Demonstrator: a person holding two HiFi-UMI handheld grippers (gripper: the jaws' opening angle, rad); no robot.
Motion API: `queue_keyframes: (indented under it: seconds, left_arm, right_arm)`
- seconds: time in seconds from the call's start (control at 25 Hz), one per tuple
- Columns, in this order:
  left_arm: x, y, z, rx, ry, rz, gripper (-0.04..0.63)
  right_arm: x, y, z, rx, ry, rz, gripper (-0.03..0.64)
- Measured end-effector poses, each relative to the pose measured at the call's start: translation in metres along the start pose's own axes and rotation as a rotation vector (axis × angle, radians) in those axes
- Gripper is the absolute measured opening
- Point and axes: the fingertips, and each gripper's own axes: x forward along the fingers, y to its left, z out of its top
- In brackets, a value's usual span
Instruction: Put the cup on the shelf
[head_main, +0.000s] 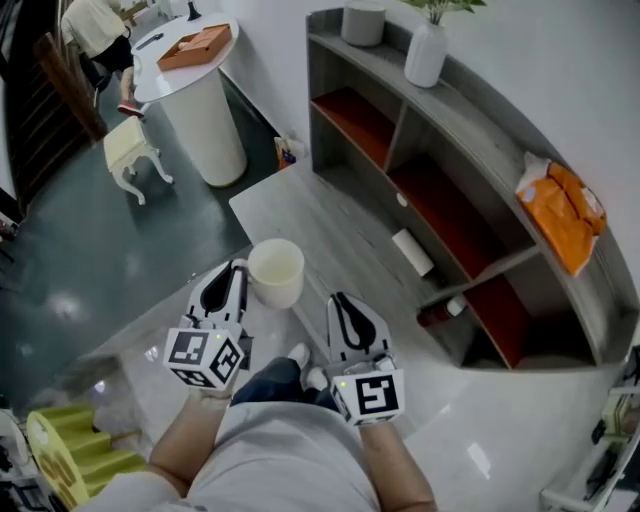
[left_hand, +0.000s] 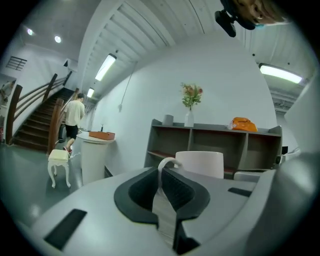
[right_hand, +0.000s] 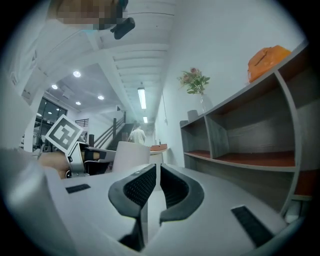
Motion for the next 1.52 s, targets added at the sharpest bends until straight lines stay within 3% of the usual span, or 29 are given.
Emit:
queue_keyframes:
  seconds: [0.32, 0.64, 1.2, 1.52]
  left_arm:
    - [0.088, -0.038, 0.016, 0.038, 0.007, -0.15, 0.035]
    - [0.168, -0.074, 0.033, 0.04, -0.013, -0.241, 0.035]
    - [0.268, -0.144, 0.028, 0.026, 0.005, -0.322, 0.037]
    - [0.296, -0.163, 0.023, 0.009, -0.016, -0.281, 0.037]
  right_arm:
    - [0.009, -0.045, 0.008, 0.0, -0.007, -0.145, 0.037]
    - [0.007, -0.081, 0.018, -0.015, -0.022, -0.271, 0.037]
    - [-0.015, -0.129, 0.015, -0.014, 0.012, -0.443, 0.037]
    - [-0.016, -0.146, 0.011, -0.005, 0.017, -0.474, 0.035]
